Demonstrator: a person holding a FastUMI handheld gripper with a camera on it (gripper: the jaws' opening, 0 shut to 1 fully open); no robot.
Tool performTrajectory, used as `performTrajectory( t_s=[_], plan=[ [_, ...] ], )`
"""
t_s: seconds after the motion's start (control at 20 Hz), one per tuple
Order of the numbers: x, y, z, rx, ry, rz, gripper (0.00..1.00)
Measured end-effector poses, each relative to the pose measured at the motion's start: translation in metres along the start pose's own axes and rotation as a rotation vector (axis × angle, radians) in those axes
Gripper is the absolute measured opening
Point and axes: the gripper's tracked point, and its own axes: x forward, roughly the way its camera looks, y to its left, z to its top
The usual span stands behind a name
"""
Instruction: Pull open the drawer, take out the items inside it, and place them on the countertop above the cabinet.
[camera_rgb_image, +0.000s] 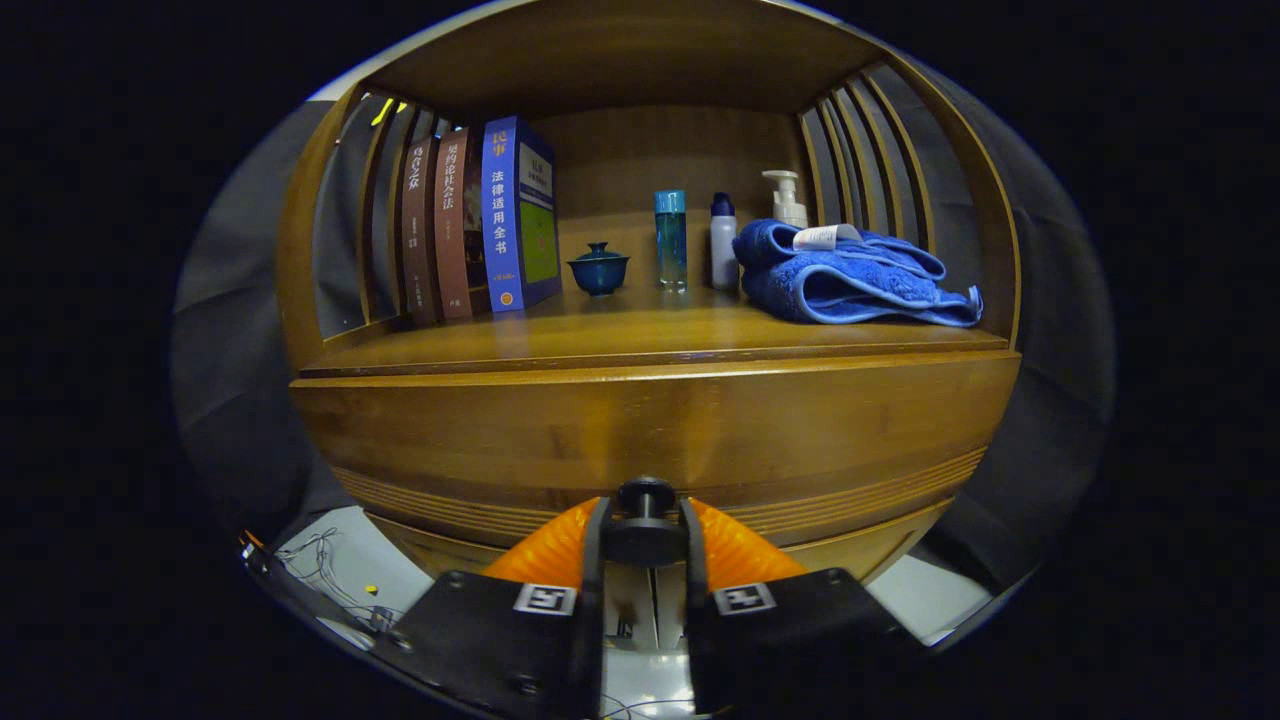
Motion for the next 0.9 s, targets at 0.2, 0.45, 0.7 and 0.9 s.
performTrajectory(
  t_s=[0.2, 0.45, 0.7, 0.9],
  plan=[
    [-0.004, 0.000, -0.003, 0.022, 0.063, 0.022, 0.35],
    [-0.041, 0.000, -0.016, 0.022, 0.128, 0.059, 0.34],
    [-0.080, 0.001, -0.029, 0.037, 0.181, 0.094, 0.34],
    [-0.104, 0.001, -0.035, 0.044, 0.207, 0.122, 0.34]
  ],
)
